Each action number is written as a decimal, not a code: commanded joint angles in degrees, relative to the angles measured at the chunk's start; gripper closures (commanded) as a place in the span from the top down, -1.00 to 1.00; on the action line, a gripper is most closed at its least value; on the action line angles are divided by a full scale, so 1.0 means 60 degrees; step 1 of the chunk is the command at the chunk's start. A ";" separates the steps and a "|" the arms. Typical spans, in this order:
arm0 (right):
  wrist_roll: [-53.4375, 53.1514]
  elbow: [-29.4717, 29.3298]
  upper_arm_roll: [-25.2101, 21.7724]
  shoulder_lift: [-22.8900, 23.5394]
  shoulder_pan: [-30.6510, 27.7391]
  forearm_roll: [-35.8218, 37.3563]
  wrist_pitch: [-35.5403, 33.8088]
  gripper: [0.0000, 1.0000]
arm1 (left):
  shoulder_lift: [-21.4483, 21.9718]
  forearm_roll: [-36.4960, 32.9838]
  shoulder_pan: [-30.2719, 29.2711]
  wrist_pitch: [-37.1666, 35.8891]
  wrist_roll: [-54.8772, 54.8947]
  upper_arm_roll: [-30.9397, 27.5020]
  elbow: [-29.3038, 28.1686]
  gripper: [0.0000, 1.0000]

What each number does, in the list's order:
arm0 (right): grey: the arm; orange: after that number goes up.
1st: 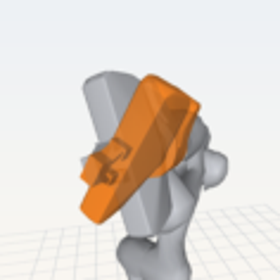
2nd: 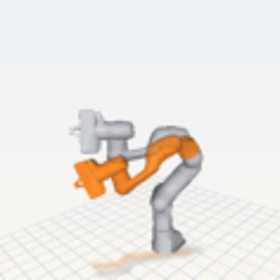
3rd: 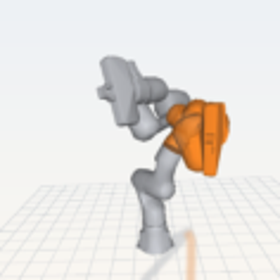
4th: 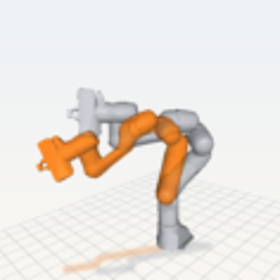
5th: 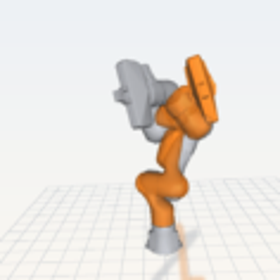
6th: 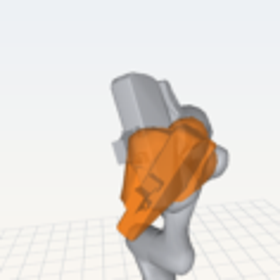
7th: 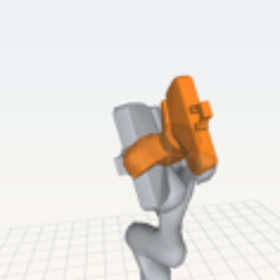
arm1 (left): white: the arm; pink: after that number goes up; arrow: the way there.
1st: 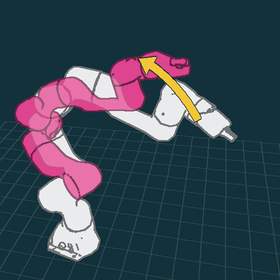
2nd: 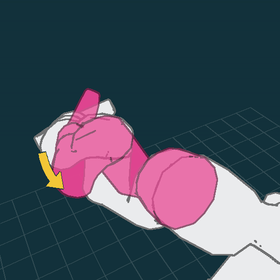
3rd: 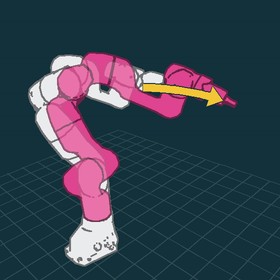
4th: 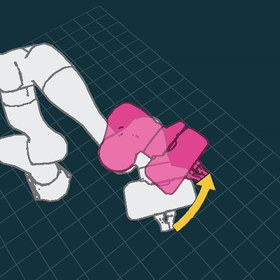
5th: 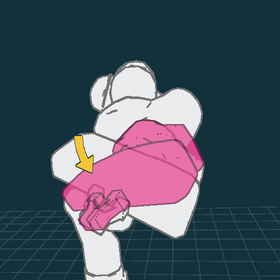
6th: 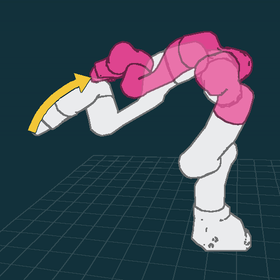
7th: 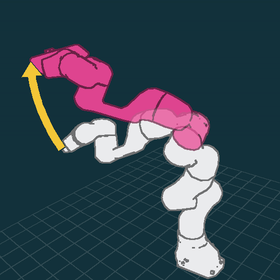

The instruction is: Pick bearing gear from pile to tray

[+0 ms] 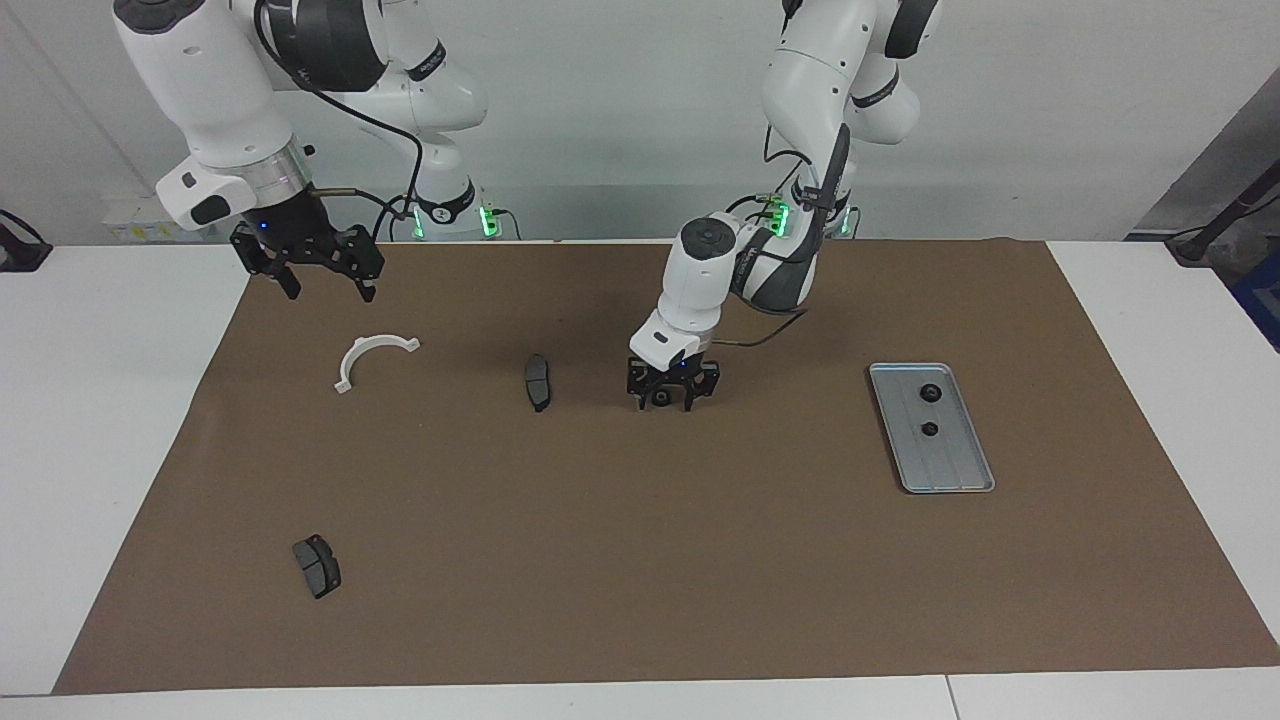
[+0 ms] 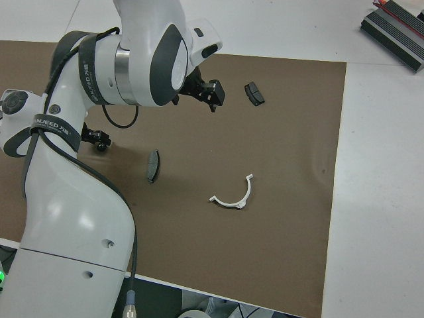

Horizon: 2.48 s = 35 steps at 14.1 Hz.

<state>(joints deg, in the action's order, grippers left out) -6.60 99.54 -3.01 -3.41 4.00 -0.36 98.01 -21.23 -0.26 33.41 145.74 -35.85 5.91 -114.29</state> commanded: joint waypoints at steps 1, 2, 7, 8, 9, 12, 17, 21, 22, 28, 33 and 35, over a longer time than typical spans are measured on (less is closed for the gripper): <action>0.0251 0.0241 0.0061 -0.0207 -0.0095 0.0046 0.0174 1.00 | 0.0008 0.0087 0.0232 0.0027 0.0056 -0.0120 -0.0112 0.11; 0.0251 0.0241 0.0061 -0.0207 -0.0081 0.0017 0.0174 1.00 | 0.0023 0.0087 0.0247 0.0012 0.0042 -0.0120 -0.0156 0.10; 0.0251 0.0226 0.0061 -0.0207 0.0007 -0.0028 0.0130 1.00 | 0.0096 0.0087 0.0349 -0.0354 0.0056 -0.0105 -0.0259 0.07; 0.0251 0.0226 0.0061 -0.0207 -0.0007 -0.0028 0.0130 1.00 | 0.0096 0.0087 0.0349 -0.0369 0.0056 -0.0105 -0.0259 0.00; 0.0251 0.0226 0.0061 -0.0207 -0.0007 -0.0028 0.0130 1.00 | 0.0111 0.0087 0.0349 -0.0383 0.0056 -0.0105 -0.0259 -0.03; 0.0251 0.0226 0.0061 -0.0207 -0.0007 -0.0028 0.0130 1.00 | 0.0126 0.0087 0.0349 -0.0588 0.0057 -0.0091 -0.0259 -0.31; 0.0251 0.0226 0.0061 -0.0207 -0.0007 -0.0028 0.0130 1.00 | 0.0111 0.0087 0.0320 -0.0778 0.0071 -0.0091 -0.0084 -0.53; 0.0251 0.0226 0.0061 -0.0207 -0.0007 -0.0028 0.0115 1.00 | -0.0064 0.0058 -0.0409 -0.2736 0.0086 -0.0135 0.1669 -0.55; 0.0251 0.0226 0.0061 -0.0207 -0.0065 -0.0028 0.0101 1.00 | -0.0181 0.0057 -0.0630 -0.3061 0.0100 -0.0149 0.2023 -0.55; 0.0251 0.0226 0.0061 -0.0207 -0.0007 -0.0028 0.0100 1.00 | 0.0608 0.0057 -0.3045 -0.4160 0.2276 -0.0135 0.2114 -0.55; 0.0251 0.0226 0.0061 -0.0207 -0.0007 -0.0028 0.0100 1.00 | 0.1018 0.0057 -0.5169 -0.4852 0.6406 -0.0149 0.1531 -0.55; 0.0251 0.0226 0.0061 -0.0207 -0.0007 -0.0028 0.0115 1.00 | 0.1136 0.0057 -0.5771 -0.4706 0.7463 -0.0149 0.1207 -0.52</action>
<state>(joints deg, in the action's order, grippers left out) -6.60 99.54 -2.76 -3.45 4.16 -0.39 98.01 -16.77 -0.25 1.43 117.07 3.42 4.37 -103.45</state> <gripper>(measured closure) 0.000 0.648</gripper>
